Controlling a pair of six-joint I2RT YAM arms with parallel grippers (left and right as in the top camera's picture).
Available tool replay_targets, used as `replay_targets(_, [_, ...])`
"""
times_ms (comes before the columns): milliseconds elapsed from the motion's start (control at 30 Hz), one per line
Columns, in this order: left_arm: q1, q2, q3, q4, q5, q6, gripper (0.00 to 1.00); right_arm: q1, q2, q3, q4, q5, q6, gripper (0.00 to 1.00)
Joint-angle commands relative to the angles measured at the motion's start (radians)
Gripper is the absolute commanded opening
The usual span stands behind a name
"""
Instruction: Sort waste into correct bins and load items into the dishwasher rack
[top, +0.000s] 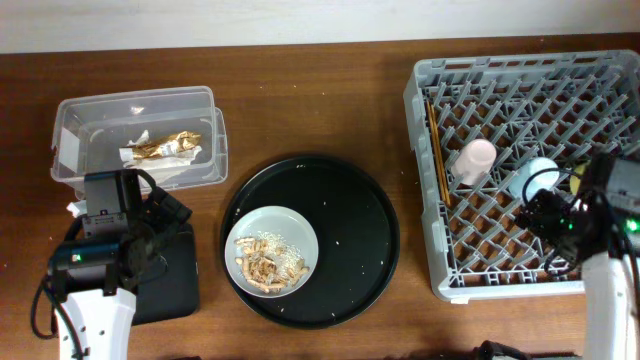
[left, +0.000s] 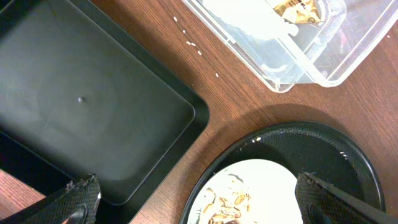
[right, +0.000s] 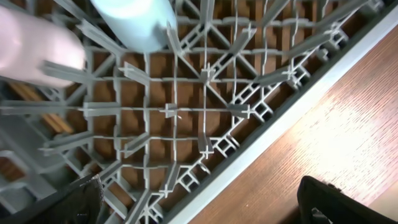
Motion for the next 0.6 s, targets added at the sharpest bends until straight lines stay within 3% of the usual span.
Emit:
replay_targets(0, [0.005, -0.006, -0.001, -0.001, -0.012, 0.013, 0.99, -0.007, 0.113, -0.007, 0.003, 0.019, 0.009, 0.98])
replay_targets(400, [0.005, -0.006, -0.001, 0.034, 0.003, 0.012, 0.99, -0.007, 0.504, -0.001, 0.047, 0.075, -0.032, 0.99])
replay_targets(567, [0.005, -0.006, -0.001, 0.034, 0.003, 0.012, 0.99, -0.010, 0.531, 0.089, 0.017, 0.017, -0.105, 0.99])
